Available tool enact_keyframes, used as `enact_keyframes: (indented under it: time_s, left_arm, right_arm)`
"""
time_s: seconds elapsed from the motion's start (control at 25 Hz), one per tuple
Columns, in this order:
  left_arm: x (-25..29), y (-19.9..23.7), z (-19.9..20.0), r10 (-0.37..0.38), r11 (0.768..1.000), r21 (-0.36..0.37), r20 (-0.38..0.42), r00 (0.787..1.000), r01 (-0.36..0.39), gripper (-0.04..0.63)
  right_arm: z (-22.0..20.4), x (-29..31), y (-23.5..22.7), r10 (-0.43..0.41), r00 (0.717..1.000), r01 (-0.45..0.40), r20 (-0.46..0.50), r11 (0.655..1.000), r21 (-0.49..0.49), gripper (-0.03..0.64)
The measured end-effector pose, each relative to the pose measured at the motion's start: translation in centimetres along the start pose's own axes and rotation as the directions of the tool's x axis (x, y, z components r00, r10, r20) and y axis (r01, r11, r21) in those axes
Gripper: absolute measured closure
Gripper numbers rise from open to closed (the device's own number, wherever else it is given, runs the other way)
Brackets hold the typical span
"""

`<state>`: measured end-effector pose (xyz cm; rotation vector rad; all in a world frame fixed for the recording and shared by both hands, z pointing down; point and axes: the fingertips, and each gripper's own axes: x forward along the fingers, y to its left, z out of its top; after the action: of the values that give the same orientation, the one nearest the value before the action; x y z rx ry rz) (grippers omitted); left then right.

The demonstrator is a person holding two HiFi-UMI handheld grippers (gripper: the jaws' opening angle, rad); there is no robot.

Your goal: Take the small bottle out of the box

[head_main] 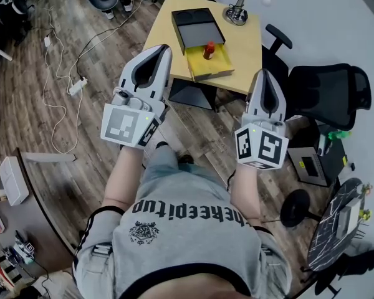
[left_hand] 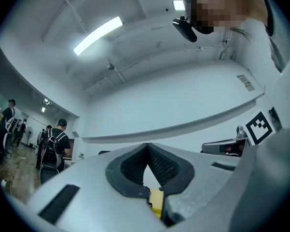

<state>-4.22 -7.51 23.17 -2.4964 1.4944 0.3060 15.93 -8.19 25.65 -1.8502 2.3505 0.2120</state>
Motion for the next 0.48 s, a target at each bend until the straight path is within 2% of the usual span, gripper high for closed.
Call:
enact_keyframes:
  time_s: [0.48]
  left_arm:
    - [5.1,1.8,-2.4,-0.043,0.999,-0.026,-0.01,0.999,0.043,0.592]
  right_arm:
    - [-1.8,4.8,-1.2,-0.009,1.0,0.009,-0.021,1.0,0.0,0.615]
